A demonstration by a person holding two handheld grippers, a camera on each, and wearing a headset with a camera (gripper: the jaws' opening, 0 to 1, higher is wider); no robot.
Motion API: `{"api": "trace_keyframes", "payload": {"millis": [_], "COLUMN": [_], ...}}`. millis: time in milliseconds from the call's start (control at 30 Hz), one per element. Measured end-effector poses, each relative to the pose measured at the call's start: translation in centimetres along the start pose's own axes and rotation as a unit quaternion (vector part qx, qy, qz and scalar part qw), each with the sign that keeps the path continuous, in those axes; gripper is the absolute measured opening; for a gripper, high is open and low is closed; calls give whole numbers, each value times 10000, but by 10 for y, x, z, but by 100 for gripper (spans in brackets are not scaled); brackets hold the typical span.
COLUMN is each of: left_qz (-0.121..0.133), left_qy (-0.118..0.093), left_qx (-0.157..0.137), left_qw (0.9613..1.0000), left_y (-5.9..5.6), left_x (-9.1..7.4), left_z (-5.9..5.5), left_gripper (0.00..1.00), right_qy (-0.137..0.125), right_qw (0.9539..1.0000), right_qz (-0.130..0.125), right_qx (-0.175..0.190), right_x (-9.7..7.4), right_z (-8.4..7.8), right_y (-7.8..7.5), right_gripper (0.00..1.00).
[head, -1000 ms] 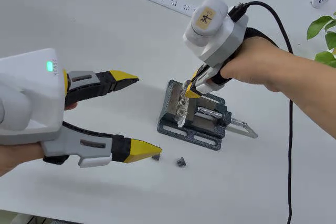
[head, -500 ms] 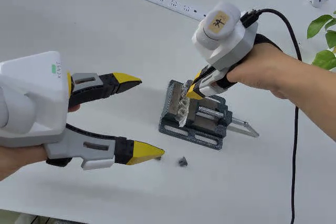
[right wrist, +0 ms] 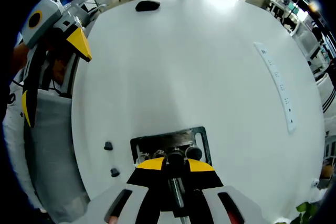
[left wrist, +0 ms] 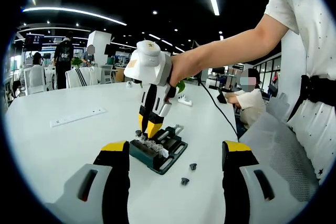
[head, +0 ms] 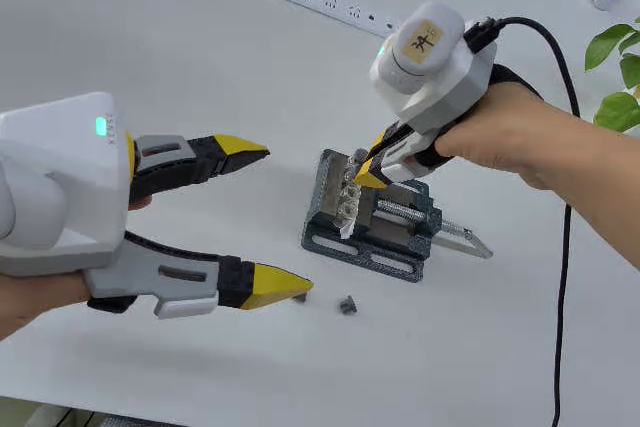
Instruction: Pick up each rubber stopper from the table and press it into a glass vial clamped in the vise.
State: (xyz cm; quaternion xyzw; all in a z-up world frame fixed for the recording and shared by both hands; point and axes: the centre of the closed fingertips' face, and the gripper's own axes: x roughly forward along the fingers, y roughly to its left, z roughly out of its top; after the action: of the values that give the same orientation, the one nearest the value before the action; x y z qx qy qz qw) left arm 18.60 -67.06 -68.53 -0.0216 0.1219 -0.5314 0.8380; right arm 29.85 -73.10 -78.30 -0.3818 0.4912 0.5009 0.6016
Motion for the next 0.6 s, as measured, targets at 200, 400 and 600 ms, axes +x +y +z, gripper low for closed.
{"api": "trace_keyframes", "payload": {"millis": [200,400,600], "left_qz": [0,-6,-3], "left_qy": [-1,21,39], "left_qx": [-3,8,-3], "left_qw": [10000,10000,10000], "left_y": [0,-1,0], "left_x": [-1,-1,-2], "left_z": [0,-1,-3], "left_gripper": [70,70,70], "right_qy": [-146,-283,-360], "right_qw": [9999,9995,9993], "right_qz": [-87,-93,-58], "right_qx": [-25,-56,-46], "right_x": [-11,-10,-8], "right_z": [0,5,7], "right_y": [0,0,-1], "right_gripper": [6,2,0]}}
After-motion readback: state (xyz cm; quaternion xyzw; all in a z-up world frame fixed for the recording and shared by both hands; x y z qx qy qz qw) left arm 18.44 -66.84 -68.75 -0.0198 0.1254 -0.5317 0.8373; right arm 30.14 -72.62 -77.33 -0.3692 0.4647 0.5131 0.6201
